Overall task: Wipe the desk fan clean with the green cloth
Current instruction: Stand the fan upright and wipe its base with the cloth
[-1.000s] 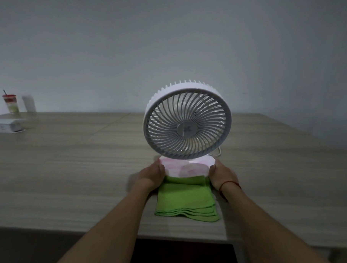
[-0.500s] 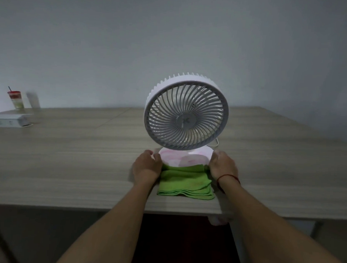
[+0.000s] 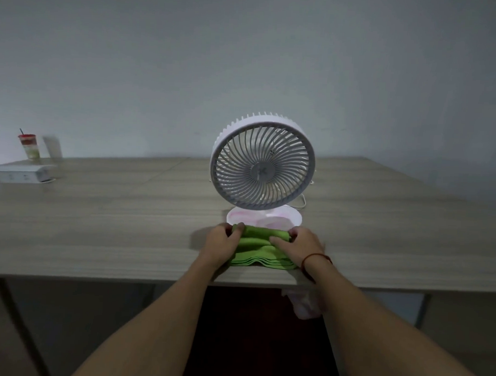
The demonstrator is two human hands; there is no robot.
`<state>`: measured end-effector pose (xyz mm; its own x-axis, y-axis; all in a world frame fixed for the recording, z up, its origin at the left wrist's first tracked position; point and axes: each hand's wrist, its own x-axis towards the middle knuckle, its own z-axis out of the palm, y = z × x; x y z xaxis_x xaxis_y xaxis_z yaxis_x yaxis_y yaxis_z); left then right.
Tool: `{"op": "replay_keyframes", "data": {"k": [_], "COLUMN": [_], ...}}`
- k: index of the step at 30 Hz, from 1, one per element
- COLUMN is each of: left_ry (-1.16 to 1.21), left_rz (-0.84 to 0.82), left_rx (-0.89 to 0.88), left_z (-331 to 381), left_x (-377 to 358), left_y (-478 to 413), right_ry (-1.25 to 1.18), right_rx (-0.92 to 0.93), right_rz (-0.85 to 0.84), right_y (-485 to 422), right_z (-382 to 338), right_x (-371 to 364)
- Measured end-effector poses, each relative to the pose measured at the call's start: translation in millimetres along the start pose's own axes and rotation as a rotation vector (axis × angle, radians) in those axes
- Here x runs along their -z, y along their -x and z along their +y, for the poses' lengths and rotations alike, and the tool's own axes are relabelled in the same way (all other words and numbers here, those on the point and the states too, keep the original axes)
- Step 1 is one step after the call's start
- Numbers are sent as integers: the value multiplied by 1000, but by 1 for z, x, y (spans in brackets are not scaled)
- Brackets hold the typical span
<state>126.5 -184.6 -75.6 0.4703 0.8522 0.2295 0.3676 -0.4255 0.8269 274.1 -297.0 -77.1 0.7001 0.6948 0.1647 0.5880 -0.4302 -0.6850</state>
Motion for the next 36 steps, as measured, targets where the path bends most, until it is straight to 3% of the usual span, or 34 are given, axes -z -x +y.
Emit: {"op": "replay_keyframes", "data": {"k": [6, 11, 15, 18, 20, 23, 26, 32, 36], "left_ry": [229, 366, 444, 131, -123, -66, -117, -226, -277], "left_rz": [35, -14, 139, 218, 103, -139, -228, -255, -181], "left_rx": [27, 64, 52, 24, 23, 28, 17, -91, -108], "left_z": [5, 11, 4, -5, -4, -3, -12, -17, -18], "left_x": [-7, -11, -18, -19, -18, -11, 0, 3, 1], "left_y": [-3, -6, -18, -34, -39, -49, -57, -56, -57], "right_ry": [-358, -441, -370, 31, 239, 325, 350, 239, 21], "right_rx": [60, 36, -15, -11, 125, 325, 354, 412, 299], "right_rz": [-21, -21, 156, 279, 269, -16, -218, -88, 185], "right_y": [0, -12, -22, -22, -21, -20, -23, -35, -44], "right_z": [-16, -17, -7, 7, 13, 13, 14, 25, 25], "right_x": [2, 10, 20, 25, 25, 22, 18, 10, 10]}}
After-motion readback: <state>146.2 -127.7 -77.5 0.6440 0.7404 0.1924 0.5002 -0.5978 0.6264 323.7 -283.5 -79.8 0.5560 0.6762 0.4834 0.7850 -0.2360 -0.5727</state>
